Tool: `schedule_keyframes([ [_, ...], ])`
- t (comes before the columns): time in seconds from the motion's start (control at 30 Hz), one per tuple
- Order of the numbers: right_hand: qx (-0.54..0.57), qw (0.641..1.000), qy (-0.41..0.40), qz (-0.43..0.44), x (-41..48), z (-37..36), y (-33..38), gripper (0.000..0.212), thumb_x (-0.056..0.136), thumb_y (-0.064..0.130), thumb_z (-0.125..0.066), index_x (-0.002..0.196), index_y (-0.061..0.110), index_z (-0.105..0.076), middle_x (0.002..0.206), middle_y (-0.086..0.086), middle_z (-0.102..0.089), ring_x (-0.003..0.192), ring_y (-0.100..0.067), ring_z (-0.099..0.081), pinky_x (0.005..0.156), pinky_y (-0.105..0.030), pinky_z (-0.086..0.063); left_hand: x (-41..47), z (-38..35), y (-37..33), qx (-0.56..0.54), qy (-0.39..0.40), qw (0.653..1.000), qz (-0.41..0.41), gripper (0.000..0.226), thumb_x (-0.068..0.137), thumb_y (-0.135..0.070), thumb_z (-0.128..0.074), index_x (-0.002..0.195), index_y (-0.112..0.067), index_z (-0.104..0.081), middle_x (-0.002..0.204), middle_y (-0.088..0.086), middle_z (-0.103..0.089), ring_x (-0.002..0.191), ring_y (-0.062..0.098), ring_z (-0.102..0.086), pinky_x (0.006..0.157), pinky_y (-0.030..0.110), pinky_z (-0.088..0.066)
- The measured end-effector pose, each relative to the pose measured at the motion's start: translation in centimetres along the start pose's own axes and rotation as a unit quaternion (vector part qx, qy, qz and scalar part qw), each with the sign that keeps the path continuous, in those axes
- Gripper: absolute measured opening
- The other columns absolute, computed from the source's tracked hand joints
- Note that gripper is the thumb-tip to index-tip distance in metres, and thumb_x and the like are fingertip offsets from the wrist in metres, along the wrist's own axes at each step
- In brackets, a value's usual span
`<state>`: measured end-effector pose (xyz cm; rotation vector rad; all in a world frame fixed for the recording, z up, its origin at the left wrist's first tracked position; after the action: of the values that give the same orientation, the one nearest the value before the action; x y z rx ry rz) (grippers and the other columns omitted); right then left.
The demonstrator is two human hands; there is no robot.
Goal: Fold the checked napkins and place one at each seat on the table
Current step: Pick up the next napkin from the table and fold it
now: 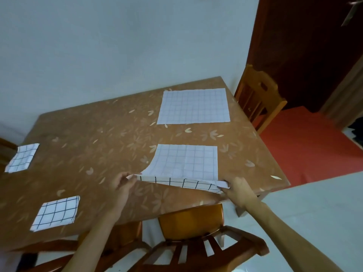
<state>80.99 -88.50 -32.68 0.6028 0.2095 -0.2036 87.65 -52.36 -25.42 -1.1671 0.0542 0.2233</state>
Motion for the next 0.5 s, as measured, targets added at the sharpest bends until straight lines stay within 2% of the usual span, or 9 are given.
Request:
schedule_keyframes([
  [0.03, 0.03, 0.999, 0.018, -0.006, 0.3, -0.3, 0.1, 0.007, 0.095, 0.027, -0.066, 0.089, 0.029, -0.067, 0.081, 0.009, -0.068, 0.074, -0.013, -0.062, 0.059, -0.02, -0.046, 0.1, 0.3, 0.6, 0.004, -0.002, 1.0, 0.011, 0.003, 0.094, -0.01, -0.065, 0.093, -0.009, -0.068, 0.086, 0.005, -0.063, 0.08, 0.018, -0.058, 0.066, 0.017, -0.045],
  [0.1, 0.089, 0.995, 0.034, -0.025, 0.9, -0.8, 0.4, 0.012, 0.095, 0.031, -0.067, 0.083, 0.033, -0.065, 0.078, 0.012, -0.067, 0.069, -0.009, -0.062, 0.059, -0.019, -0.044, 0.7, 0.6, 2.0, 0.01, -0.006, 0.999, 0.03, 0.009, 0.095, -0.013, -0.064, 0.097, -0.005, -0.066, 0.085, 0.005, -0.062, 0.074, 0.014, -0.055, 0.063, 0.02, -0.04],
  [0.2, 0.144, 0.986, 0.031, -0.072, 2.3, -1.7, 0.7, 0.019, 0.094, 0.035, -0.067, 0.076, 0.03, -0.062, 0.075, 0.0, -0.069, 0.063, -0.013, -0.059, 0.058, -0.021, -0.042, 2.9, 0.8, 3.8, 0.023, -0.007, 0.999, 0.049, 0.014, 0.096, -0.016, -0.063, 0.102, -0.004, -0.065, 0.088, 0.003, -0.064, 0.077, 0.011, -0.057, 0.063, 0.023, -0.04],
  [0.3, 0.185, 0.974, 0.024, -0.128, 4.1, -2.2, 0.6, 0.039, 0.092, 0.037, -0.068, 0.068, 0.01, -0.055, 0.061, -0.009, -0.056, 0.055, -0.022, -0.048, 0.054, -0.03, -0.034, 5.5, 0.9, 5.1, 0.067, -0.006, 0.997, 0.047, 0.012, 0.097, -0.024, -0.062, 0.102, -0.014, -0.064, 0.091, -0.004, -0.066, 0.081, 0.008, -0.062, 0.063, 0.023, -0.046],
  [0.37, 0.214, 0.963, 0.008, -0.161, 5.7, -2.1, 0.6, 0.038, 0.094, 0.033, -0.067, 0.069, 0.006, -0.058, 0.062, -0.006, -0.064, 0.058, -0.027, -0.059, 0.053, -0.025, -0.04, 7.8, 0.3, 5.8, 0.071, 0.009, 0.997, 0.038, 0.012, 0.096, -0.03, -0.062, 0.1, -0.019, -0.063, 0.093, -0.004, -0.069, 0.083, 0.013, -0.068, 0.067, 0.031, -0.057],
  [0.43, 0.227, 0.957, -0.013, -0.182, 7.3, -2.0, 0.7, 0.034, 0.096, 0.029, -0.064, 0.066, 0.013, -0.059, 0.059, 0.003, -0.063, 0.06, -0.021, -0.062, 0.051, -0.02, -0.041, 10.1, -1.0, 6.4, 0.07, 0.035, 0.996, 0.051, 0.011, 0.097, -0.028, -0.062, 0.099, -0.018, -0.062, 0.088, -0.003, -0.07, 0.079, 0.015, -0.069, 0.066, 0.032, -0.056],
  [0.5, 0.211, 0.957, -0.034, -0.196, 9.1, -2.3, 0.2, 0.032, 0.098, 0.031, -0.062, 0.075, 0.008, -0.064, 0.07, -0.006, -0.068, 0.07, -0.025, -0.065, 0.06, -0.03, -0.047, 12.6, -2.6, 6.8, 0.083, 0.051, 0.994, 0.046, 0.009, 0.096, -0.025, -0.063, 0.097, -0.017, -0.062, 0.085, -0.005, -0.069, 0.078, 0.013, -0.068, 0.065, 0.029, -0.051],
])
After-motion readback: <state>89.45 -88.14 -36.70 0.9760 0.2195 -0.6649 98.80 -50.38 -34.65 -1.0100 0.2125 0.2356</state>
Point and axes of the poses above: each hand's wrist, its own x-axis towards the middle knuckle, its own z-axis out of the back of the hand, y = z × x, the point moved 6 cm from there along x, towards the middle knuckle
